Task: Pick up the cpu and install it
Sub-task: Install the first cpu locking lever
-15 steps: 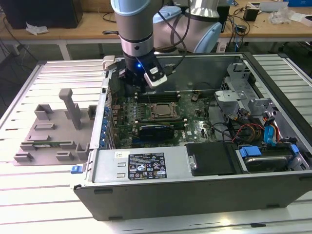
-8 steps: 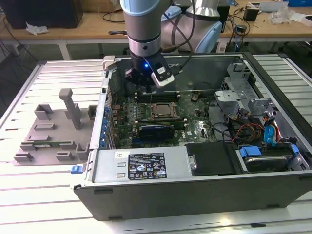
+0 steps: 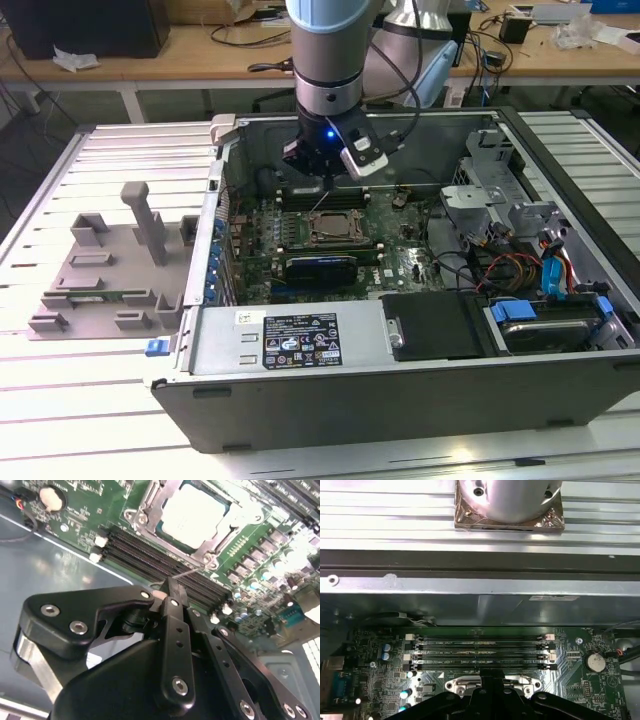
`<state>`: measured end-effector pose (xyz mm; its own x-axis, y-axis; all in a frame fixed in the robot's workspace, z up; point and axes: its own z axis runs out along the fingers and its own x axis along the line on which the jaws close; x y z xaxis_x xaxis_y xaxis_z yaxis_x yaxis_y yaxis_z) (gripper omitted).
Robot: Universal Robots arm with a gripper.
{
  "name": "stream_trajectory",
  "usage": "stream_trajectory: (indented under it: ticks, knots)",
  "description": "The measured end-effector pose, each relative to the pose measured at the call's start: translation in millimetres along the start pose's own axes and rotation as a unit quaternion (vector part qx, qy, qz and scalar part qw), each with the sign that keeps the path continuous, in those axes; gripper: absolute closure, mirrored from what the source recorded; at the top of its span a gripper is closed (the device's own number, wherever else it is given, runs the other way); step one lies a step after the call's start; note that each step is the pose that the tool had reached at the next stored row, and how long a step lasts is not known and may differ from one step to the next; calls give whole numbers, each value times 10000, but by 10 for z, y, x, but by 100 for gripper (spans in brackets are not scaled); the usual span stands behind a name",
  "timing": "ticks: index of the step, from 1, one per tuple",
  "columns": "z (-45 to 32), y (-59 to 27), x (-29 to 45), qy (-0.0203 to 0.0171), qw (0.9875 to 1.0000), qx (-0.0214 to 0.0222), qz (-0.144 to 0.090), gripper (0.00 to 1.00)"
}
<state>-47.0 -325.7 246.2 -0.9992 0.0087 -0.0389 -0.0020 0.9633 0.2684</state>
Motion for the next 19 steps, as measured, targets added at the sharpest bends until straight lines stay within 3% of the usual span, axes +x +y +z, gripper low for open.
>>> stream_trajectory:
  ticks: [3, 8, 19]
  knots:
    - [6, 0, 0, -8, 10000, -1, -1, 89]
    - [48, -13, 4, -141, 9999, -1, -39, 89]
    - [140, -40, 22, -277, 9996, 9, -76, 89]
